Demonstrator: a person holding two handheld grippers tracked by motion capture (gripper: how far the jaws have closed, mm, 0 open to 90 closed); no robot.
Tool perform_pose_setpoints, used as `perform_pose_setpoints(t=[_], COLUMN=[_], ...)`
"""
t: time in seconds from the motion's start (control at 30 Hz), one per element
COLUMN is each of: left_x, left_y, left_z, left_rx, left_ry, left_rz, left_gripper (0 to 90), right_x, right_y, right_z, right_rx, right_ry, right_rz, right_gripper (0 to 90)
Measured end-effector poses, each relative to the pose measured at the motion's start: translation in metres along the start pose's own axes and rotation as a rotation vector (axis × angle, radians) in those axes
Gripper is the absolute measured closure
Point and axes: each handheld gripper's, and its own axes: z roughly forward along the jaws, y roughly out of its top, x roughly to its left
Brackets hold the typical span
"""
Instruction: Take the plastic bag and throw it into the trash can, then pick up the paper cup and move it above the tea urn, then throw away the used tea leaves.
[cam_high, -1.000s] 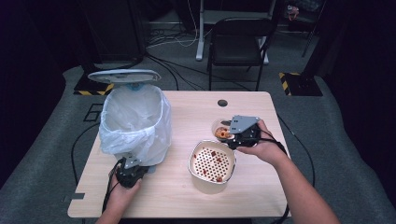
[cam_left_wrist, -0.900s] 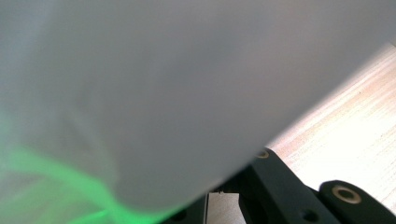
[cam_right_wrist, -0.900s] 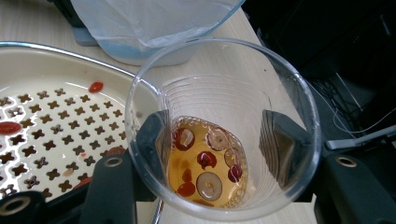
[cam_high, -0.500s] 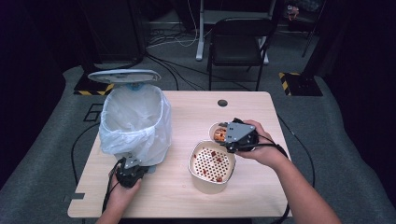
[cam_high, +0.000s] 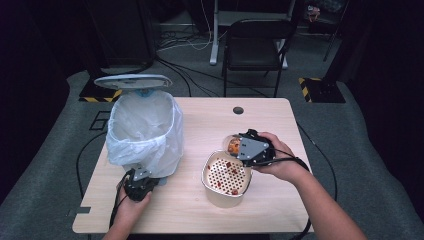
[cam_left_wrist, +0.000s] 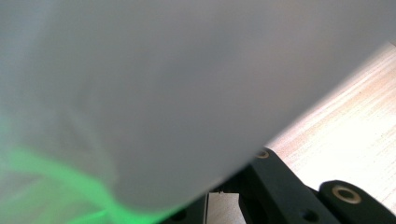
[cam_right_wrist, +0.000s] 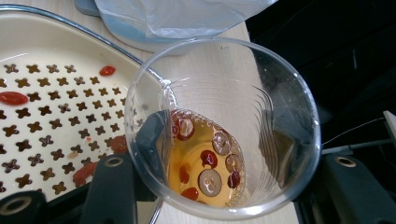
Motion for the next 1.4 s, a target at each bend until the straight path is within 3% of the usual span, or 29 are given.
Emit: perform_pose_setpoints(t=[0.2, 0.43, 0.5, 0.83, 1.03, 1.1, 1.13, 1.27, 1.4], left_x=[0.000, 0.000, 0.000, 0.000, 0.000, 0.001, 0.002, 0.000, 0.000], left_y=[0.000, 0.000, 0.000, 0.000, 0.000, 0.001, 0.001, 0.000, 0.000], left_z=[0.000, 0.000, -0.001, 0.000, -0.001, -0.001, -0.001, -0.001, -0.001], left_rx=[0.005, 0.000, 0.014, 0.004, 0.008, 0.005, 0.015, 0.011, 0.008], left_ry=[0.001, -0.010, -0.001, 0.000, -0.002, -0.010, -0.006, -0.001, -0.002], left_rz=[0.005, 0.016, 0.000, 0.005, 0.006, 0.028, 0.037, 0.001, 0.005], left_gripper=[90.0, 90.0, 90.0, 90.0, 90.0, 90.0, 90.0, 90.0, 90.0], right_x=[0.004, 0.014, 0.015, 0.019, 0.022, 0.023, 0.024, 0.029, 0.034], right_y=[0.005, 0.011, 0.012, 0.014, 0.019, 0.020, 0.020, 0.021, 0.021], right_z=[-0.002, -0.001, -0.001, 0.001, -0.001, -0.001, -0.001, 0.001, 0.003], right_rx=[0.003, 0.037, 0.045, 0.068, 0.055, 0.057, 0.061, 0.092, 0.114], right_ry=[-0.024, -0.053, -0.057, -0.073, -0.089, -0.092, -0.097, -0.106, -0.118], right_rz=[-0.039, -0.137, -0.153, -0.199, -0.228, -0.244, -0.257, -0.325, -0.380], right_gripper=[43.5, 43.6, 43.6, 43.7, 43.7, 43.7, 43.7, 43.7, 43.7])
